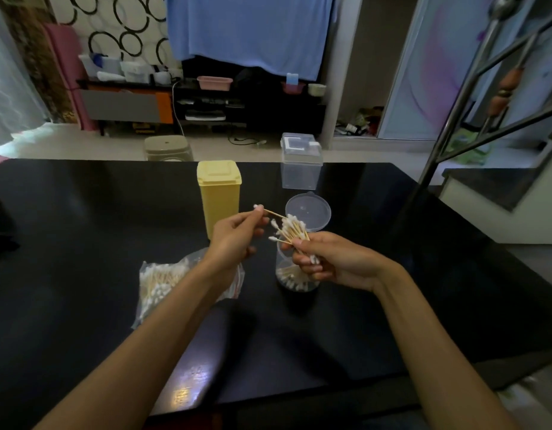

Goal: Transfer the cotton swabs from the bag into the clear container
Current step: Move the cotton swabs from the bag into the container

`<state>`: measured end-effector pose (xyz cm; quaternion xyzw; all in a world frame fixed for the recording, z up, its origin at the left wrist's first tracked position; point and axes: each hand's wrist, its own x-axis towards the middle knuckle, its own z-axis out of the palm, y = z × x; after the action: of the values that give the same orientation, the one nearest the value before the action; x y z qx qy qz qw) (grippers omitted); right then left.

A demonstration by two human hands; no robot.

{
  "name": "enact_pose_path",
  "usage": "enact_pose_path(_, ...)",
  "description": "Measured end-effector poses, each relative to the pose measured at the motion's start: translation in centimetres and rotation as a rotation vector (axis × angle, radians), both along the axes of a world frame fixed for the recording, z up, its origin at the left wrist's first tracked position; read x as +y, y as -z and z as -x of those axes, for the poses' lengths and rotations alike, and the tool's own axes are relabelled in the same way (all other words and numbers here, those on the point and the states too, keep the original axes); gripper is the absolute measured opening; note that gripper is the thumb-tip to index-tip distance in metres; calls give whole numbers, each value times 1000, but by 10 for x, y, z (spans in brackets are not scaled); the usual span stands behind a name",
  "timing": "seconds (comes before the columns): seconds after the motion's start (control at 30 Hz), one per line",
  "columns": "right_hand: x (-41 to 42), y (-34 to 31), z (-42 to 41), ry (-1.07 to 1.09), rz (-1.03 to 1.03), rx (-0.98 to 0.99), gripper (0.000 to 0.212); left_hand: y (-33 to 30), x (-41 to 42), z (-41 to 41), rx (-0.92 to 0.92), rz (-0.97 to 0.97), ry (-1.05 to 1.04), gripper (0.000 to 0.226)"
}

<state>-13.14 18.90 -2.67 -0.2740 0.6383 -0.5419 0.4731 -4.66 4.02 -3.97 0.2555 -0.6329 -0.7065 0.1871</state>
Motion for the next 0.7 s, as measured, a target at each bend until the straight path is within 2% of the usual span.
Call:
enact_pose_path(0.13, 4, 2, 6, -2, 6, -5, 24, -4, 7, 12, -37, 26, 23, 28)
enact_pose_path(0.27, 12, 2, 14, 25, -41, 26, 23, -9, 8, 22, -64, -10, -84, 20)
enact_pose_path(0.33, 14, 6, 19, 168, -32, 1, 21, -10, 9, 22, -65, 21, -107, 20)
enact_pose_path(0.4, 13, 10, 24, 346, 54, -65, 21, -8, 19, 22, -94, 111, -2, 22)
enact_pose_path(0.47, 9, 12, 25, 410, 125, -105, 22, -1, 31, 24, -109, 196, 105, 24)
enact_pose_path(0.7, 2, 13, 15, 281, 75, -54, 27, 20, 41, 41, -1, 242, 18, 15)
